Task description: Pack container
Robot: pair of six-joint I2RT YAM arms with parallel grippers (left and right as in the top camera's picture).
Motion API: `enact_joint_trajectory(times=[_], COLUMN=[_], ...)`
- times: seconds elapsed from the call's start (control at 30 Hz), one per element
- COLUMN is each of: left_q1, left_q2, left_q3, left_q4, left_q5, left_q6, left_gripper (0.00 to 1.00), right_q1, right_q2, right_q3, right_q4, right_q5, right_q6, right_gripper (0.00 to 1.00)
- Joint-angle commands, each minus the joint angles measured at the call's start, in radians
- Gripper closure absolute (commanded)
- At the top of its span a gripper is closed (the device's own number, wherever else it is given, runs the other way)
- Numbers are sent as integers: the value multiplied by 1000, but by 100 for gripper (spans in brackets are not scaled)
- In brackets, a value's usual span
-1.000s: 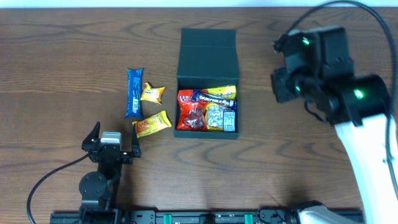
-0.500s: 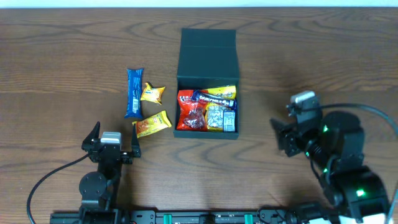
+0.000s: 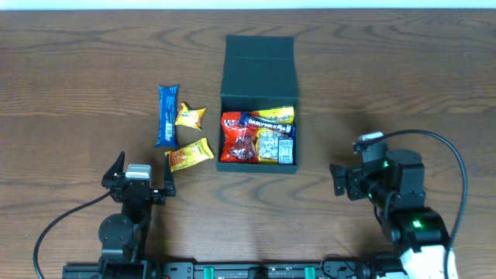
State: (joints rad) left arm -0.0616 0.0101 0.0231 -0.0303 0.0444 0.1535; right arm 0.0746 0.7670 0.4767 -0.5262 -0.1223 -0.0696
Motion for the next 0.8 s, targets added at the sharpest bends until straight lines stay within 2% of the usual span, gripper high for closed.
enact_joint_trajectory(times=[0.0,0.27,0.4,0.77], left_q1=[3,3,3,3], left_q2=[-6,-6,-6,-6], left_q3=[-19,-19,-19,-19], left_q4=[-46,-46,-46,-46], left_q5=[-19,-19,-19,-19], left_q6=[-4,-5,-5,-4], left_gripper=[5,5,5,5], right_q1=[-52,-107,-107,-107], right_q2=[27,-14,-47,-270], right_q3=[-66,-231,-252,-358], right_q4=[82,337,347,351], right_q5=[-43,-39,-42,-35], right_q6=[-12,-6,-5,5], right_gripper=[1,1,1,1])
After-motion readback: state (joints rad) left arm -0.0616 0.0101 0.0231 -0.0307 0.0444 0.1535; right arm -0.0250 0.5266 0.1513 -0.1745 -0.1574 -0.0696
